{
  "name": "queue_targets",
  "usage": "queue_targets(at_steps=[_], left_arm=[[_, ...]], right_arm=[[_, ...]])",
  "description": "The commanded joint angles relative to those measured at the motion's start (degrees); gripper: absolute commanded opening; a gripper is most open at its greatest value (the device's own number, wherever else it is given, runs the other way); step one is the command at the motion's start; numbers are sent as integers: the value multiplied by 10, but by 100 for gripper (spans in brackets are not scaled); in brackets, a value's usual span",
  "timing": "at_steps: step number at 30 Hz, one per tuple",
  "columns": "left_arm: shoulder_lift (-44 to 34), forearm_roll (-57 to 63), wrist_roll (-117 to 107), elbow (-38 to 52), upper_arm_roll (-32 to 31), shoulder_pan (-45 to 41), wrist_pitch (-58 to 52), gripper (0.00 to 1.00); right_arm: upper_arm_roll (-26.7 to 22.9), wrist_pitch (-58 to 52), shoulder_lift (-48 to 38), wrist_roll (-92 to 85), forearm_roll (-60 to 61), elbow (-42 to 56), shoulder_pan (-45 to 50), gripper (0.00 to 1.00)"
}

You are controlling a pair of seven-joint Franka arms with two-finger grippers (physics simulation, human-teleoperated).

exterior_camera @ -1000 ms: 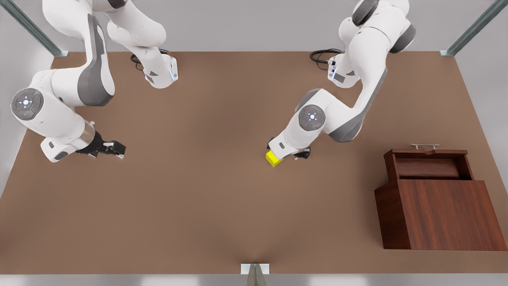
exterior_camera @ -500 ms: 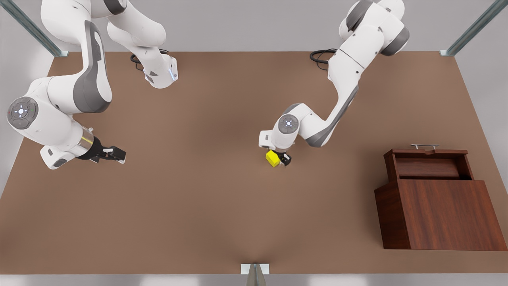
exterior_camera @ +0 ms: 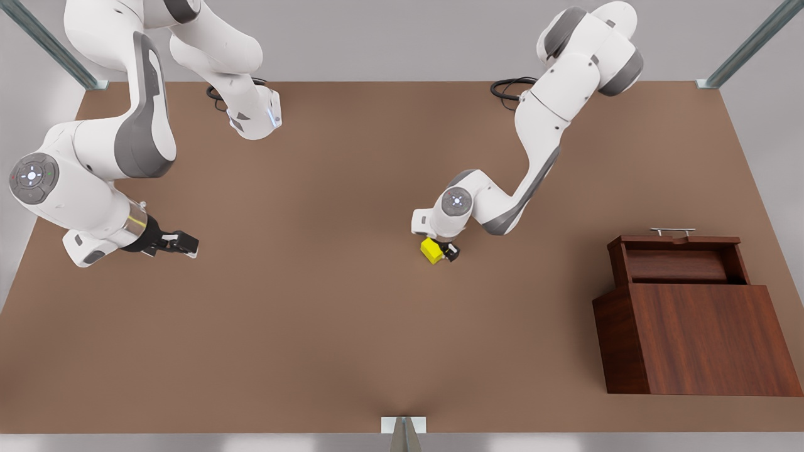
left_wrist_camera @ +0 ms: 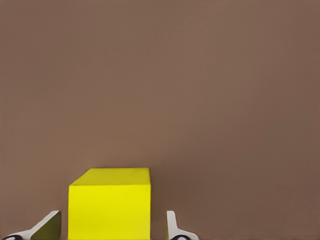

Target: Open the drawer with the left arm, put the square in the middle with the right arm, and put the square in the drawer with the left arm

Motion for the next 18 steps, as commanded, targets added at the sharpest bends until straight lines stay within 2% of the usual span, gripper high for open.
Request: queue_targets(at_steps=[1, 14, 17, 18], left_arm=[[1, 0, 0, 0, 0, 0, 0, 100], [29, 3, 0, -6, 10, -6, 24, 100], [30, 3, -1, -6, 16, -8, 24, 68], [30, 3, -1, -6, 16, -9, 24, 67]], right_arm=[[-1, 0, 0, -1, 0, 0, 0, 100], [-1, -3, -1, -2, 0, -2, 0, 100], [-1, -3, -1, -1, -1, -3, -1, 100], [-1, -3, -1, -1, 0, -3, 0, 100]])
